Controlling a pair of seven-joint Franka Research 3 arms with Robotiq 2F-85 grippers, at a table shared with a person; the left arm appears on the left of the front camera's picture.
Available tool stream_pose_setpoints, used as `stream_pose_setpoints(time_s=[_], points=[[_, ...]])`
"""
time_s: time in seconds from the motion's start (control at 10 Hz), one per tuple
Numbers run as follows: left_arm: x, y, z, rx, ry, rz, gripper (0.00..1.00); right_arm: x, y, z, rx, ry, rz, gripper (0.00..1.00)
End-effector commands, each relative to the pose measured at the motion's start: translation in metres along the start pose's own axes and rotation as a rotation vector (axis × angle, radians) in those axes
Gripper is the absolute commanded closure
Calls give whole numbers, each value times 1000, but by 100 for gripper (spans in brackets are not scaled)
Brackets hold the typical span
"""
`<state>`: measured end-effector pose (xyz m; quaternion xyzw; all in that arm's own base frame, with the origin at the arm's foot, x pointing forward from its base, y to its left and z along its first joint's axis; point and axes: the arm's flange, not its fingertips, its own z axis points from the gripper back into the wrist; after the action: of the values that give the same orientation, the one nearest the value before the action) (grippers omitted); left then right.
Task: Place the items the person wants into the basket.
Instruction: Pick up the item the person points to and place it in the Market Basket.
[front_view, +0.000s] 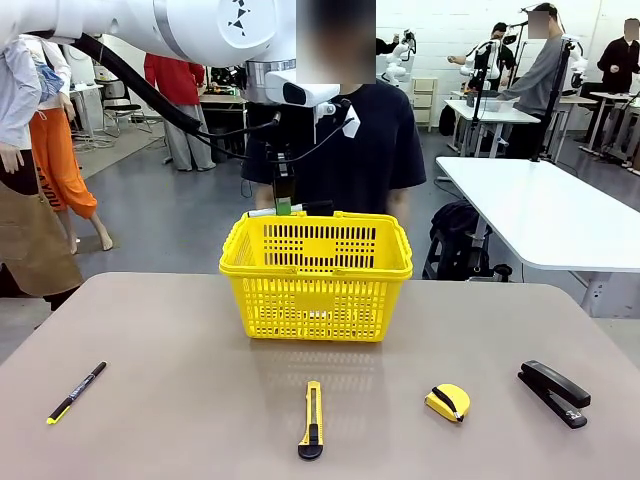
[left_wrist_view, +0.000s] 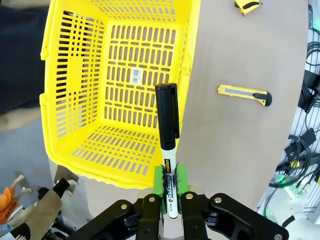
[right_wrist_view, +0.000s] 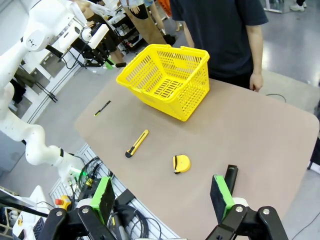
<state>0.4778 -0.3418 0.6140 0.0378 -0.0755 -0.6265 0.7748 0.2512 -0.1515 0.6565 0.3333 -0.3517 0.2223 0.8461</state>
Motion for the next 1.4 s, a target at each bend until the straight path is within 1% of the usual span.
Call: stream_pose_setpoints(time_s=[0.0, 0.1, 0.2, 0.3, 0.4, 0.5, 0.6, 0.7, 0.8, 0.9, 1.0, 1.1, 1.3], points=[[-2, -1, -2, 17, -7, 4, 89, 0, -1, -1, 10, -3, 2, 0], [0, 0, 0, 0, 0, 0, 89, 0, -1, -1, 10, -3, 2, 0], [9, 30, -9, -76, 61, -55, 89, 0, -1, -1, 10, -3, 2, 0], [14, 53, -24, -103, 108, -124, 89, 0, -1, -1, 10, -3, 2, 0], [20, 70, -39, -139, 141, -171, 89, 0, -1, -1, 10, -3, 2, 0], [25, 89, -58, -205, 170, -189, 89, 0, -1, -1, 10, -3, 2, 0], [34, 105, -76, -276, 169, -210, 89, 0, -1, -1, 10, -3, 2, 0], [37, 113, -95, -287, 165, -217, 89, 0, -1, -1, 10, -3, 2, 0], [37, 112, -109, -276, 136, -217, 89, 0, -1, -1, 10, -3, 2, 0], [41, 108, -121, -259, 134, -220, 89, 0, -1, -1, 10, -3, 2, 0], [43, 103, -137, -246, 123, -184, 89, 0, -1, -1, 10, -3, 2, 0], [45, 93, -153, -208, 115, -131, 89, 0, -1, -1, 10, -3, 2, 0], [45, 82, -176, -121, 107, -107, 89, 0, -1, -1, 10, -3, 2, 0]])
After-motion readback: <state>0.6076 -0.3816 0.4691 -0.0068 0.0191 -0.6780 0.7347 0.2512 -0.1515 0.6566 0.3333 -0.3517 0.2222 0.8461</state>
